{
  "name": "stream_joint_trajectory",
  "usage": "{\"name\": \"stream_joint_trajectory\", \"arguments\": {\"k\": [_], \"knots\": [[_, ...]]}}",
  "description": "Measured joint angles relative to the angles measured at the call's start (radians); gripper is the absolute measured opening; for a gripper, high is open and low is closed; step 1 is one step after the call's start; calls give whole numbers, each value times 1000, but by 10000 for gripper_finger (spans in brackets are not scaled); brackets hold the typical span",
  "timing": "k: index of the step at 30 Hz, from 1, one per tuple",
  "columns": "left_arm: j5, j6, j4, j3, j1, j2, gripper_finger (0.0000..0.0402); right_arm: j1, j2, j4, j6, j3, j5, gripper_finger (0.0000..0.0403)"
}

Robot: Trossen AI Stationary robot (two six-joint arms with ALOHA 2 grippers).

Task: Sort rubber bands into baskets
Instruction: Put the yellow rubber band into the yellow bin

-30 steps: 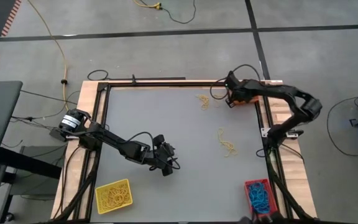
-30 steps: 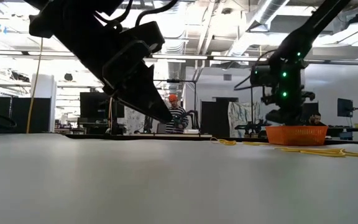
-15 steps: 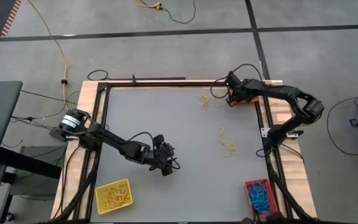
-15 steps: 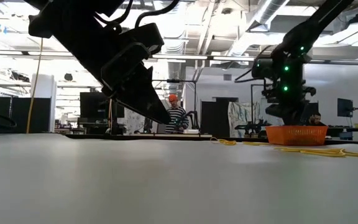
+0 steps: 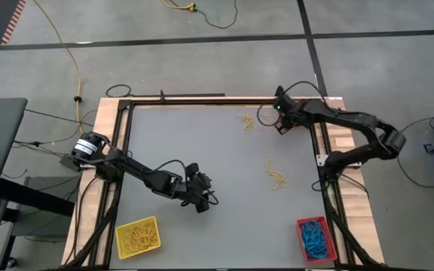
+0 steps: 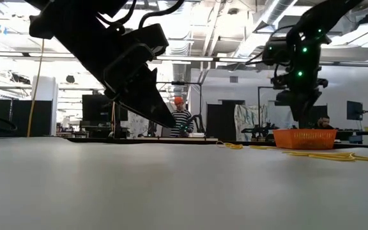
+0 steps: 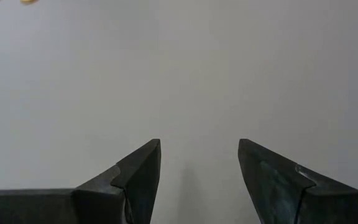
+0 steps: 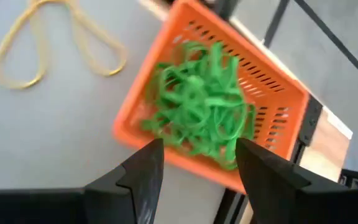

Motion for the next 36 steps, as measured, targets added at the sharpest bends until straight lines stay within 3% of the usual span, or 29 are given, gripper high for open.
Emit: {"name": "stream_joint_trajectory", "arguments": {"k": [7,16,25,32,36], "knots": [[0,12,2,0,-12,0,206,187,-10,-67,63,-4,-164,228],[-1,48,23,0,-12,0,206,495,-10,115,194,-136,-340,228],[-1,109,67,0,-7,0,206,716,-10,404,362,-293,-346,227],[6,154,118,0,7,0,206,747,49,461,427,-333,-234,219],[23,163,116,0,15,0,206,752,105,503,419,-332,-222,184]]}}
